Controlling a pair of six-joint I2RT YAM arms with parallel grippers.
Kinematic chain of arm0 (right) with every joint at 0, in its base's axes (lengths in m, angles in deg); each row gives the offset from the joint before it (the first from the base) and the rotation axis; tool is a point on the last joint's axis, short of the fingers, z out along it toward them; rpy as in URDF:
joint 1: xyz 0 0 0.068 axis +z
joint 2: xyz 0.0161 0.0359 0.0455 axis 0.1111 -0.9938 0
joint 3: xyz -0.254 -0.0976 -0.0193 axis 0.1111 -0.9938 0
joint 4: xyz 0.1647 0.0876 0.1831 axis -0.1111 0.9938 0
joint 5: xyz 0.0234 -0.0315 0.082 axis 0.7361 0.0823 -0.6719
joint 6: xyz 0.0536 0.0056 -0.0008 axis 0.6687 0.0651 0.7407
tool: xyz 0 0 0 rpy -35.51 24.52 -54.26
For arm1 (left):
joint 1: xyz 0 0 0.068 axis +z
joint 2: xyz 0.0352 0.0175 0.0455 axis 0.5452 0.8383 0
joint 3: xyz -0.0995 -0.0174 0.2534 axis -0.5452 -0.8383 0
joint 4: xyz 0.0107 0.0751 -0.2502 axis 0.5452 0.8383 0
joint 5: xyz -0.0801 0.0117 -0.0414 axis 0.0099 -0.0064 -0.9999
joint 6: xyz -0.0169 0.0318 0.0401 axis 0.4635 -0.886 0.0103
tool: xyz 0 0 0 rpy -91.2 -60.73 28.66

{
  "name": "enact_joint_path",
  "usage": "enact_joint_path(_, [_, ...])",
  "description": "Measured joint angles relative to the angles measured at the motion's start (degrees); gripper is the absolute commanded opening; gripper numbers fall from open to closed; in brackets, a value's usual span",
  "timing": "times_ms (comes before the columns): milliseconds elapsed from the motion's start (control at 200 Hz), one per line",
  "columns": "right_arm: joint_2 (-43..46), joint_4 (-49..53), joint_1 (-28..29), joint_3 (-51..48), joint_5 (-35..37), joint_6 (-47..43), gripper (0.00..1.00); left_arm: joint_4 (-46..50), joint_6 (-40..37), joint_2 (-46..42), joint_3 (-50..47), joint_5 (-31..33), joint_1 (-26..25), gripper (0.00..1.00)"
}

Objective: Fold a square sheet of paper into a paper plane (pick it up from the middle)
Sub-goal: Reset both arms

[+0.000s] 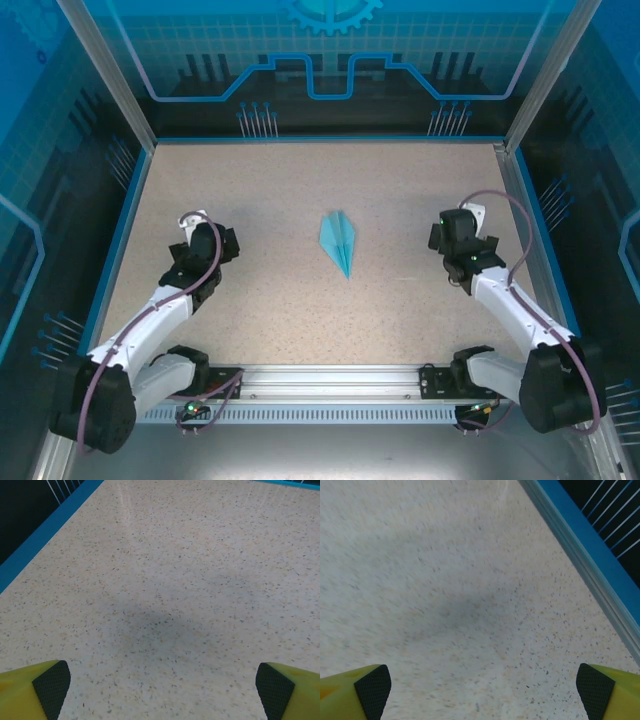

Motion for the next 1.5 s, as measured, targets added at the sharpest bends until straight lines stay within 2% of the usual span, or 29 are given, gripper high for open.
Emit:
enact_joint_path(185, [-4.0,-15.8,-1.6,-8.3,-4.1,-6.6,0.99,-15.5,-5.9,1.2,-8.0,-9.6,6.6,0.99])
enact_joint_path(350, [-8.9,-29.4,-1.9,-10.1,-8.0,-11.5,0.99,-27.6,-10.0,7.3,-10.2,-17.5,8.7,0.99])
enact_joint_path(485, [-9.9,-35.2,-1.9,-10.3,-10.1,-13.7,0.99,-33.0,-11.3,10.0,-10.5,-21.0,9.6,0.98])
enact_joint_path(665, [-13.9,-44.9,-2.0,-10.9,-15.7,-18.0,1.0,-42.7,-12.2,17.9,-10.4,-27.0,11.4,0.99])
enact_joint_path(990, [-20.3,-53.0,-3.5,-11.5,-20.9,-19.9,0.99,-48.9,-13.0,28.2,-8.7,-30.1,11.8,0.99])
enact_joint_path(1496, [-20.6,-54.8,-3.8,-11.6,-22.4,-19.9,0.99,-49.0,-14.5,28.4,-7.1,-30.8,11.8,0.98])
